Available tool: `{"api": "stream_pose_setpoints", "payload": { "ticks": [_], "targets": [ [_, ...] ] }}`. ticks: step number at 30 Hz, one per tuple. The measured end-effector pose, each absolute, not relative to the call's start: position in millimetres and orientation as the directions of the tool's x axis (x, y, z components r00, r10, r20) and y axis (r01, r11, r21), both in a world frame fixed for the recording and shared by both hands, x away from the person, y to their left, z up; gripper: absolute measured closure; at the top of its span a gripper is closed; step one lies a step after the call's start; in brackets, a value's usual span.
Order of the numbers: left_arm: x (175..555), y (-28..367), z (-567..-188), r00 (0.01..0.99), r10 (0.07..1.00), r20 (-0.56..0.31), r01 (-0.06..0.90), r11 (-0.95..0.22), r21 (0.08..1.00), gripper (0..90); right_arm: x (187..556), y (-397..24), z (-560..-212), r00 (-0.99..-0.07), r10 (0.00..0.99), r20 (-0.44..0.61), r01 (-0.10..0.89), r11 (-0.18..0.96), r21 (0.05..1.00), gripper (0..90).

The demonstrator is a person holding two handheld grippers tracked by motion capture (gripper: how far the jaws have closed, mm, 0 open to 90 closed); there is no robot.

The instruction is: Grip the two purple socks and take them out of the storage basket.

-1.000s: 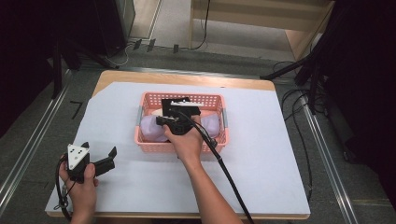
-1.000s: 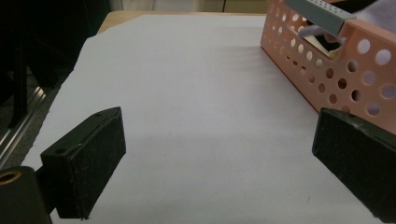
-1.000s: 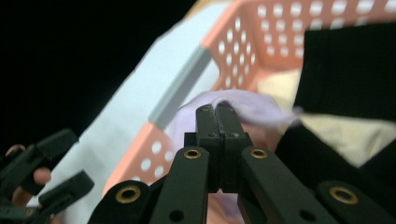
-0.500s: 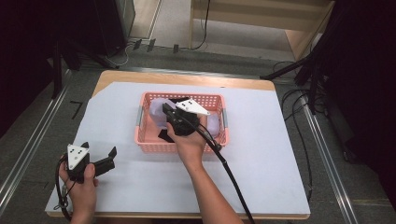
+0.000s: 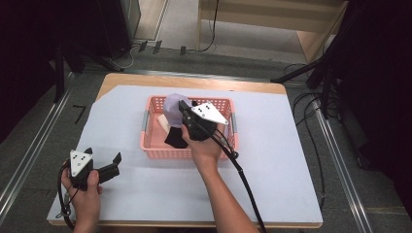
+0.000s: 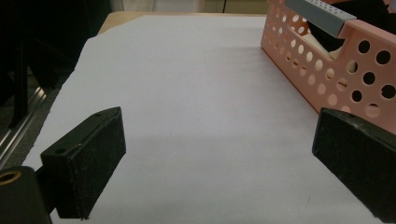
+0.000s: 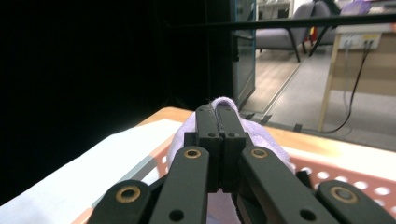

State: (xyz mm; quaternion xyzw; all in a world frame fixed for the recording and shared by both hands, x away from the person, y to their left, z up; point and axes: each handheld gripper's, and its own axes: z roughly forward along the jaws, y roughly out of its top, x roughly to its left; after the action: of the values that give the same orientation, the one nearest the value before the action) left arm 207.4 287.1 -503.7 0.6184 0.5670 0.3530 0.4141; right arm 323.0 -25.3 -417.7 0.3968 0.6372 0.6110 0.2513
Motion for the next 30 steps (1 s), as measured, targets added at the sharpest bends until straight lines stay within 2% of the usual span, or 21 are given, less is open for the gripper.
{"api": "stream_pose_setpoints", "payload": {
  "ticks": [16,30],
  "targets": [
    [207,287,-504,0.113,0.993,-0.027,0.406,-0.021,0.914,3.5,323,-63,-404,-0.483,0.866,0.13,0.104,-0.09,0.99,90.0],
    [207,287,-504,0.111,0.993,-0.027,0.406,-0.02,0.914,3.5,328,-122,-399,-0.364,0.916,0.171,0.076,-0.154,0.985,90.0]
  ]
}}
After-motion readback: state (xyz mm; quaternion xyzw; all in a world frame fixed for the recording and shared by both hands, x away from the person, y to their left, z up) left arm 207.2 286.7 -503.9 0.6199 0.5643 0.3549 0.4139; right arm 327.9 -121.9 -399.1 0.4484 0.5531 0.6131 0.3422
